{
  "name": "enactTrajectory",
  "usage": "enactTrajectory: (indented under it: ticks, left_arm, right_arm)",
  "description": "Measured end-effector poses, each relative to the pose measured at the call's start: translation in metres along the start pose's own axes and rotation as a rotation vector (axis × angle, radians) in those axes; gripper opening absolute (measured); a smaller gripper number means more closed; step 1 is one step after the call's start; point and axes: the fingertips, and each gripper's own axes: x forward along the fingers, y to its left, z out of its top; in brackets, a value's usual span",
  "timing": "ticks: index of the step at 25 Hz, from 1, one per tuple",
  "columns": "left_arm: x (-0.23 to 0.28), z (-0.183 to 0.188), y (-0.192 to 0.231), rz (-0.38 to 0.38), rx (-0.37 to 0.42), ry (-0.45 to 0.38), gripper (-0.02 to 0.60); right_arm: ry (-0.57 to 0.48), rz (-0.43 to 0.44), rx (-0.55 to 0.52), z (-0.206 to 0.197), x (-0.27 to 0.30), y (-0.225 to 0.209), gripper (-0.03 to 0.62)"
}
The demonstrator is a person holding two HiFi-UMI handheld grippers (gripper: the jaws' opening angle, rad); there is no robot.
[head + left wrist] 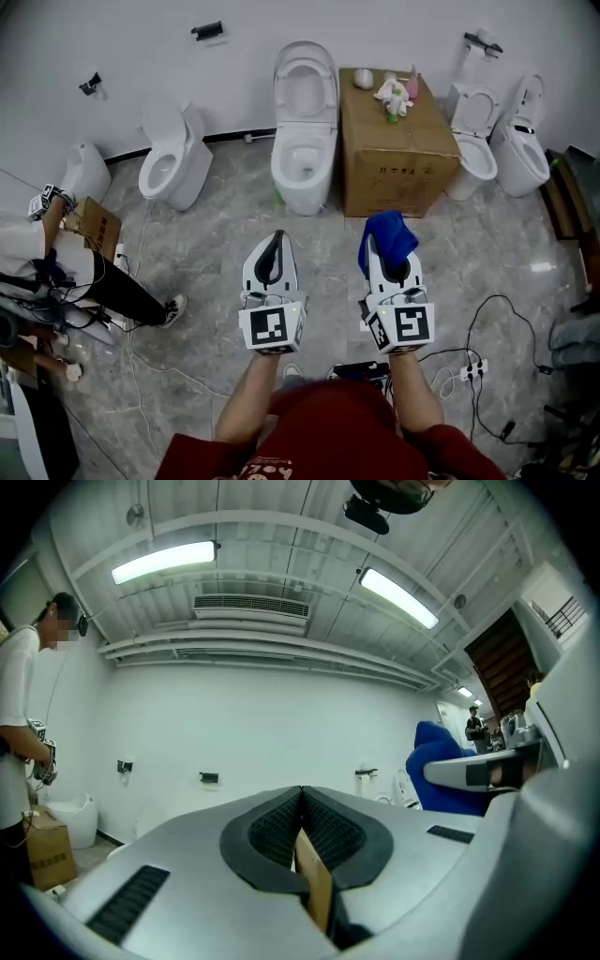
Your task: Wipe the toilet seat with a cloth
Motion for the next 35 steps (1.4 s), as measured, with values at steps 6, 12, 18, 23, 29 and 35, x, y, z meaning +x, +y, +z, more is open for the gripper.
enactTrajectory:
  ticks: [6, 12, 18, 23, 29, 35]
  left_arm:
    - [0.022, -0.011, -0.017, 0.018, 0.010, 0.014, 0.015]
    - [0.062, -0.030, -0.004, 0.012, 0.009, 0.034, 0.015]
    - [0.138, -0.049, 0.046, -0.019, -0.016, 0.028, 0.015]
    - [0.214, -0.057, 0.102, -0.068, -0.034, 0.010, 0.015]
    - [0.293, -0.073, 0.164, -0.106, -0.044, 0.029, 0.015]
    - [0.364, -0.094, 0.198, -0.112, -0.053, 0.039, 0.015]
  right_arm:
    - [0.015, 0.032, 0.029, -0.012, 0.009, -0.023, 0.060]
    - [0.035, 0.038, 0.025, -0.030, 0.054, -0.031, 0.060]
    - [0.063, 0.000, 0.014, -0.054, 0.142, -0.029, 0.060]
    - [0.086, -0.017, -0.012, -0.067, 0.239, -0.017, 0.060]
    - [0.097, -0.056, -0.019, -0.081, 0.337, -0.013, 0.060]
    - [0.107, -0.068, 0.000, -0.106, 0.410, -0.030, 0.060]
